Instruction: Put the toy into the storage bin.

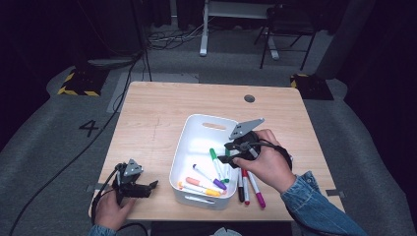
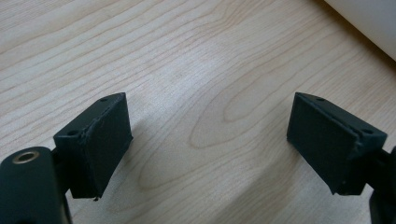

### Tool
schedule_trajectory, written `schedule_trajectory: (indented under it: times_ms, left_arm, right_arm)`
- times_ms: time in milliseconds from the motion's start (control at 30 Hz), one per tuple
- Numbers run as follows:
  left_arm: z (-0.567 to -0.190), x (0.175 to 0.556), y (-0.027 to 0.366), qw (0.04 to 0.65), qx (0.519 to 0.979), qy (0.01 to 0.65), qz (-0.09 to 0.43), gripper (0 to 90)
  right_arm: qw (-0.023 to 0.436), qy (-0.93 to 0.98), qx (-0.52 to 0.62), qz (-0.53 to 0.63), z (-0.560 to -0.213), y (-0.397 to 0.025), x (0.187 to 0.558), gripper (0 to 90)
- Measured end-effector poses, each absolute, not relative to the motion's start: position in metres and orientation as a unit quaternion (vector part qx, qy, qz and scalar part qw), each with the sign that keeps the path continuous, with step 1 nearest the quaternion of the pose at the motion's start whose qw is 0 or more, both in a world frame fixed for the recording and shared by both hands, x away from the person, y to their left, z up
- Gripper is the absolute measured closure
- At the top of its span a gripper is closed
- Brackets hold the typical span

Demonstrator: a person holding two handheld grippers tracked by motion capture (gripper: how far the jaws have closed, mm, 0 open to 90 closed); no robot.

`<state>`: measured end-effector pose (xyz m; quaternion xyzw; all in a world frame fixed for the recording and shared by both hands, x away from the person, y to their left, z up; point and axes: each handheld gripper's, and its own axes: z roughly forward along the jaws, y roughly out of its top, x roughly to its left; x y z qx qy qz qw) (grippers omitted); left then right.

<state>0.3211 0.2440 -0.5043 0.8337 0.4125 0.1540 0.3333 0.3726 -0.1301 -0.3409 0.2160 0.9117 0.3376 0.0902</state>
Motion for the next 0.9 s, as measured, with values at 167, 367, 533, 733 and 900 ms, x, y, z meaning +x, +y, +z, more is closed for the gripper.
schedule_trajectory:
  times_ms: [167,367,533,733,900]
  left_arm:
    - [-0.505,0.322,0.244,0.335,0.833,0.414,0.153,14.1]
    - [-0.505,0.322,0.244,0.334,0.832,0.416,0.153,14.3]
    - [-0.505,0.322,0.244,0.333,0.831,0.418,0.152,14.4]
    - [-0.505,0.322,0.244,0.334,0.831,0.418,0.152,14.4]
    - [-0.505,0.322,0.244,0.334,0.831,0.418,0.152,14.4]
  right_arm:
    - [0.096,0.906,0.235,0.339,-0.337,-0.147,0.372,51.6]
    - [0.104,0.898,0.257,0.340,-0.338,-0.170,0.368,51.9]
    - [0.104,0.889,0.279,0.348,-0.342,-0.189,0.364,51.9]
    - [0.099,0.885,0.299,0.343,-0.355,-0.205,0.364,51.9]
    - [0.092,0.888,0.307,0.330,-0.372,-0.212,0.363,52.0]
